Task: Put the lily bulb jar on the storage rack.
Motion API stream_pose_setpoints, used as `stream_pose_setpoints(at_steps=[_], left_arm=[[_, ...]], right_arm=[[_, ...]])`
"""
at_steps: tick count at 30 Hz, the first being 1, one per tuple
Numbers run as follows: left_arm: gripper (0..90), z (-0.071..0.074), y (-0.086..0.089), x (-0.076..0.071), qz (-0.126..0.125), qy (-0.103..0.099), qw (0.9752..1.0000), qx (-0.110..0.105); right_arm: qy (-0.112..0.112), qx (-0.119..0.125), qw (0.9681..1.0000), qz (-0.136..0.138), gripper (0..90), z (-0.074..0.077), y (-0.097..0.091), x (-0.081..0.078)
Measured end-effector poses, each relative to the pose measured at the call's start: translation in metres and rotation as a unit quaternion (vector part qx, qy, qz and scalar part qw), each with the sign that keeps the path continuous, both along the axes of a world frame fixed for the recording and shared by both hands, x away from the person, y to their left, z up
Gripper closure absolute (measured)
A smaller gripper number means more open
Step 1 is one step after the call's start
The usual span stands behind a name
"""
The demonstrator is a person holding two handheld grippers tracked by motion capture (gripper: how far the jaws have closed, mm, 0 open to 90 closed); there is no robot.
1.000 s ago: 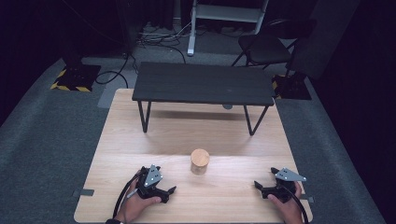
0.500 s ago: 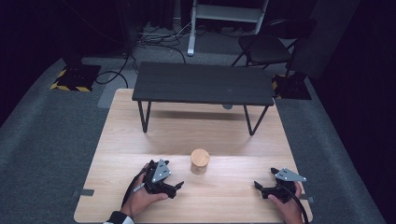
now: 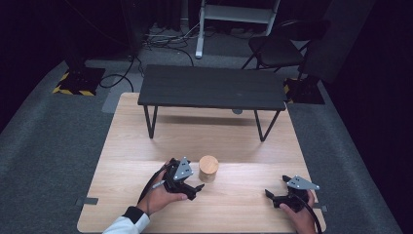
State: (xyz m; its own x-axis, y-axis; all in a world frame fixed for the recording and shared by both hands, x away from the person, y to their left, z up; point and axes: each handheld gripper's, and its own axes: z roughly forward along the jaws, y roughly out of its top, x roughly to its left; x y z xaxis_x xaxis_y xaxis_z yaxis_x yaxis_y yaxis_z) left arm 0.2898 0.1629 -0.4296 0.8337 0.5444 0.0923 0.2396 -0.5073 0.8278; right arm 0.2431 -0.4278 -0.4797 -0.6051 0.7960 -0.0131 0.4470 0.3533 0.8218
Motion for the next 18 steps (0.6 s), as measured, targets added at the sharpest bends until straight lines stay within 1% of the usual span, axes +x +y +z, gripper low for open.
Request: stream_pose_setpoints(at_steps=[2, 9, 10, 12, 14, 17, 18], left_arm=[[3.8, 0.0, -0.005, 0.003, -0.002, -0.002, 1.0, 0.004], [4.0, -0.002, -0.022, 0.016, -0.013, -0.006, 0.9999, 0.005], [4.5, -0.002, -0.023, 0.019, -0.014, -0.004, 0.9999, 0.003], [4.5, -0.003, -0.028, 0.024, -0.016, -0.002, 0.9999, 0.005], [4.4, -0.005, -0.03, 0.029, -0.016, 0.004, 0.9999, -0.002], [5.0, -0.006, -0.034, 0.033, -0.018, 0.004, 0.9998, 0.002], [5.0, -0.006, -0.035, 0.035, -0.018, 0.007, 0.9998, 0.001]], right_arm=[[0.0, 0.0, 1.0, 0.0, 0.0, 0.0, 0.0, 0.0], [0.0, 0.0, 1.0, 0.001, 0.0, 0.0, 0.0, 0.0], [0.0, 0.0, 1.0, 0.001, 0.0, 0.0, 0.0, 0.0], [0.0, 0.0, 1.0, 0.001, 0.0, 0.0, 0.0, 0.0], [0.0, 0.0, 1.0, 0.001, 0.0, 0.0, 0.0, 0.0], [0.0, 0.0, 1.0, 0.001, 0.0, 0.0, 0.0, 0.0], [0.0, 0.0, 1.0, 0.001, 0.0, 0.0, 0.0, 0.0]])
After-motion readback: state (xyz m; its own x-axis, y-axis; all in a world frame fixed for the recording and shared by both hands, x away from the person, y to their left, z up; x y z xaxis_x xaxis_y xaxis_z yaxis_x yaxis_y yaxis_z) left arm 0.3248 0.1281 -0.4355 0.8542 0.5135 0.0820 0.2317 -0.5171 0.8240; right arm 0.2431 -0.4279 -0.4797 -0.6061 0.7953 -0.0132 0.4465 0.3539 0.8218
